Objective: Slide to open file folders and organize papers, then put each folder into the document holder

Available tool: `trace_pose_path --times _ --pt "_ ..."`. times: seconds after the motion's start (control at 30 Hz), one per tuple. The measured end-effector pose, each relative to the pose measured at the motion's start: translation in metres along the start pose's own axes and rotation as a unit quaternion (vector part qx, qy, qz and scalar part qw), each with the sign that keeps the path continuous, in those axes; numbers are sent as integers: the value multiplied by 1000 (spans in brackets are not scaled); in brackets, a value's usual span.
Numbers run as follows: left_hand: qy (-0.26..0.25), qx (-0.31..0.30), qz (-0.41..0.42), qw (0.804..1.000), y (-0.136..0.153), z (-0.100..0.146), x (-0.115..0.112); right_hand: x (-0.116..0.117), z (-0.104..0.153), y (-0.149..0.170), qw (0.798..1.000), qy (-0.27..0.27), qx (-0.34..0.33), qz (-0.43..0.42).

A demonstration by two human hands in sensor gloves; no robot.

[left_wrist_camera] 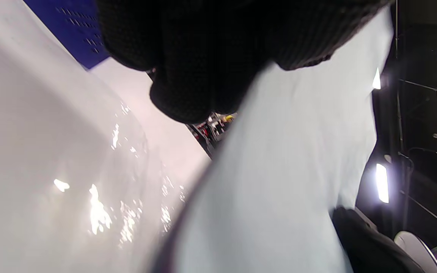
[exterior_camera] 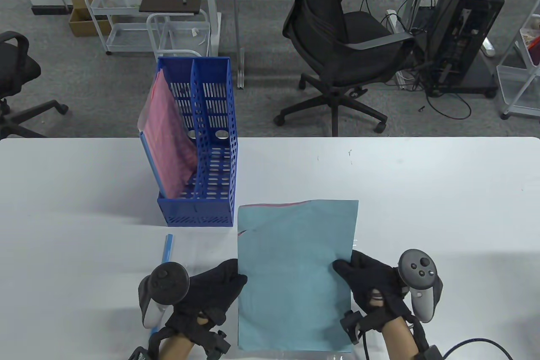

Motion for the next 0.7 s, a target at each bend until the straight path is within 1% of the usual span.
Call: trace_pose_path --times 0.07,0.13,0.17,0.23,0.3,0.37,0.43,0.53,0.6,0.7 --pt "-22 12 -35 999 1 1 7 -12 -2 13 999 -2 42 10" --pt "-48 30 -87 995 2 4 14 -25 -4 30 995 -13 100 18" --pt "-54 34 -107 992 2 4 17 -28 -4 34 993 -19 117 20" --pt "-66 49 -175 981 1 5 22 -36 -6 47 987 -34 155 31" --pt "-71 61 -234 968 0 6 24 -39 -6 56 981 -47 182 40" --pt "-81 69 -277 955 -1 6 24 -38 -7 64 975 -65 209 49" --pt "-79 79 -292 950 0 6 24 -36 -8 68 969 -73 226 66" --pt "-74 89 -284 952 3 5 25 -33 -9 73 961 -73 246 100" --pt "-73 95 -282 952 5 5 26 -30 -9 74 957 -81 256 109" --pt "-73 114 -290 947 8 5 28 -25 -9 75 949 -93 268 136"
Point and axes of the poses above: the tracker on the back of each hand, its own y axis roughly to the little-finger side, its own z axis roughly from the fingertips to the wrist, x = y × z, the point moved 2 cm from there along -z, roughly from the wrist to the fingertips, and after that the axes turned 4 degrees about z, right-handed, at the moved point
